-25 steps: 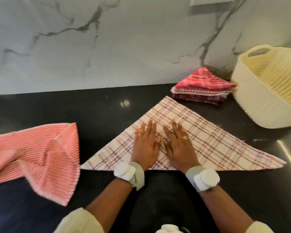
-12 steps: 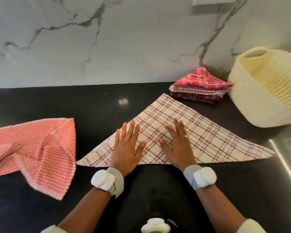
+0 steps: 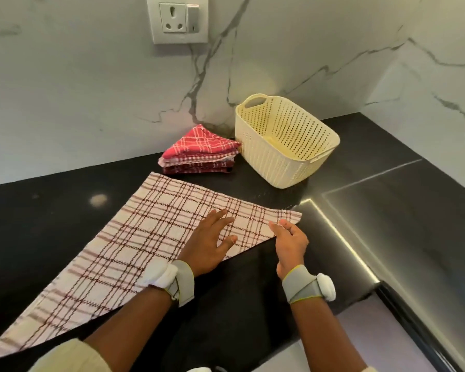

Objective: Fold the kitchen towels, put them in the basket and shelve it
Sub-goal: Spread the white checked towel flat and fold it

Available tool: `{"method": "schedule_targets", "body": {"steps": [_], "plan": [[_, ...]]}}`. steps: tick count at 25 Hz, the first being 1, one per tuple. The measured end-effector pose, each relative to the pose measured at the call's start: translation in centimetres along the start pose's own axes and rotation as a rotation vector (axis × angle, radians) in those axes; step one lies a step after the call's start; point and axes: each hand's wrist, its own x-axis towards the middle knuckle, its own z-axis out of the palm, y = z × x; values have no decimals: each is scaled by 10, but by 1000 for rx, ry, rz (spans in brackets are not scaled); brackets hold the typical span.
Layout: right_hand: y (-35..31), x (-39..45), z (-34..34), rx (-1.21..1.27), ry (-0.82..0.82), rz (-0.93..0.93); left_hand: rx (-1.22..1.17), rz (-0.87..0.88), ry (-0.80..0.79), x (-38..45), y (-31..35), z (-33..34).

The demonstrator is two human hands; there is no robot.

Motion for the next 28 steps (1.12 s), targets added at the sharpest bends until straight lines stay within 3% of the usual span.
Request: {"method": "schedule_targets", "body": {"steps": [2, 4, 6, 9, 11, 13, 15, 19, 24, 28], "plan": [[-17, -6, 12, 19, -39, 11, -43, -57, -9, -7, 1, -9], [-24, -27, 39, -128, -99, -98, -177, -193, 68, -25, -6, -31], [-23, -65, 69, -274, -269, -334, -585, -343, 181, -51, -11, -60], [-7, -156, 112, -386, -780, -646, -1335, -346, 370, -103, -34, -104], [8, -205, 130, -436, -1146, -755, -1534, -284, 492, -141, -46, -128], [22, -233, 143, -492, -1426, -754, -1516, -297, 712, -181, -59, -140], [29, -227, 149, -454, -1421, -746, -1437, -421, 895, -200, -63, -136], [48, -187, 157, -455, -1181, -882, -1350, -621, 1092, -210, -73, -121], [62, -140, 158, -882, -1158, -1052, -1277, -564, 1249, -224, -81, -122], [66, -124, 148, -1278, -1235, -1190, -1112, -813, 1282, -230, -94, -108]]}}
